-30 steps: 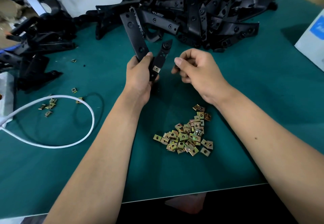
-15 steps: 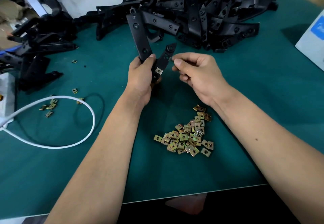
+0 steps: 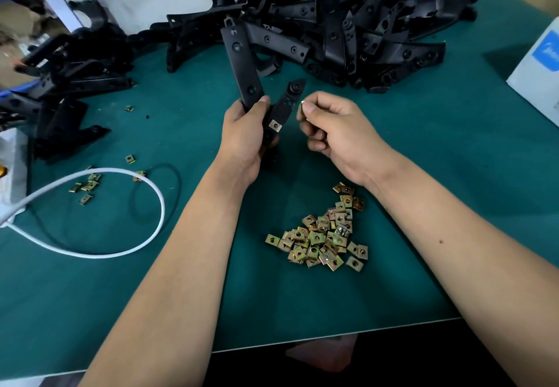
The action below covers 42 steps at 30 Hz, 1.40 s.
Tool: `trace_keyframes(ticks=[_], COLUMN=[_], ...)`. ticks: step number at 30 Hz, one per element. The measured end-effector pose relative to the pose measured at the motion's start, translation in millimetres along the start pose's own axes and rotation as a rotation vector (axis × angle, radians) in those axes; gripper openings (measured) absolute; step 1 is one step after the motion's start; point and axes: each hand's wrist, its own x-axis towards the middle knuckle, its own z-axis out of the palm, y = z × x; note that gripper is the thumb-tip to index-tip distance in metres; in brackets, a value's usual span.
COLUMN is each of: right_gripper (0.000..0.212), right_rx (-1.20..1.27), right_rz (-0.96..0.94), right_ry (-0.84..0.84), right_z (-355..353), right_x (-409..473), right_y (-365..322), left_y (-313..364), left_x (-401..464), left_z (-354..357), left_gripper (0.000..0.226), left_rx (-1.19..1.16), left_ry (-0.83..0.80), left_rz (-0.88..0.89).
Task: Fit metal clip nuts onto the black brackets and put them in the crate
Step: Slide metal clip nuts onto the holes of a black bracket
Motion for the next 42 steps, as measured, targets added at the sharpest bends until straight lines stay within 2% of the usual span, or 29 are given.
trace_keyframes(ticks=[12, 17, 36, 42], right_gripper=[0.030, 0.027, 0.026, 0.025], right_rx=[-0.237, -0.198, -0.218, -0.148], right_rz=[-0.077, -0.089, -0.060, -0.017], right_ry=[0.103, 0.051, 0.025, -0.036], right_z=[1.3, 0.1, -2.3, -7.2], right_x=[2.5, 2.9, 4.1, 2.1], right_y=[2.0, 3.2, 3.5, -1.1], left_y=[-0.6, 0.0, -0.1, 3.3], left_x=[-3.0, -3.4, -3.0, -0.9], left_z=[3.7, 3.0, 4.8, 2.2], left_gripper=[0.008, 0.010, 0.010, 0.013], left_rx=[0.036, 0.044, 0.016, 0.035], left_ry=[0.008, -0.012, -0.018, -0.092], left_rz=[-0.003, -0.002, -0.028, -0.053])
